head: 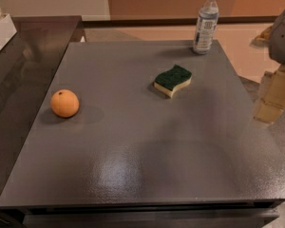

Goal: Pick sponge

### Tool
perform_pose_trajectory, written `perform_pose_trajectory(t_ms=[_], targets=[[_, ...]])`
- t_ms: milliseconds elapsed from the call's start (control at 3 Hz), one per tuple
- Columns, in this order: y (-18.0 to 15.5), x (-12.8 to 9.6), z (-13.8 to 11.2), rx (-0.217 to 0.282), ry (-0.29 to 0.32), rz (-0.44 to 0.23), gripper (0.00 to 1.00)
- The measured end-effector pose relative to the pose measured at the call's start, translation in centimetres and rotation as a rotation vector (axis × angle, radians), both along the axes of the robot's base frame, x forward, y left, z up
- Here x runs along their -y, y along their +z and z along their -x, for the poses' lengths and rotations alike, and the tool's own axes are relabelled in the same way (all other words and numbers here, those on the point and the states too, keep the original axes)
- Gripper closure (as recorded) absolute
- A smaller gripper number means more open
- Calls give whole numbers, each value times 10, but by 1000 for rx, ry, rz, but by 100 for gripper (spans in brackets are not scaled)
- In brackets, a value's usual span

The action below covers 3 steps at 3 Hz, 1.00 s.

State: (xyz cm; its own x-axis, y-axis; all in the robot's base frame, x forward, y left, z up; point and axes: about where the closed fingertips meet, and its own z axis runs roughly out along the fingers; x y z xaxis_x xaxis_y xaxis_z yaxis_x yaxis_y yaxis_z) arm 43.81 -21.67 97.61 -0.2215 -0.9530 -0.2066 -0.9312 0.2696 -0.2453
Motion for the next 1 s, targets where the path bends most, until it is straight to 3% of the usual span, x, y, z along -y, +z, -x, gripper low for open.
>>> perform_pose_trajectory(t_ms=[333, 1000], targets=[[0, 0, 0, 0, 0, 0, 0], [-6, -13, -33, 21, -4, -80, 0]])
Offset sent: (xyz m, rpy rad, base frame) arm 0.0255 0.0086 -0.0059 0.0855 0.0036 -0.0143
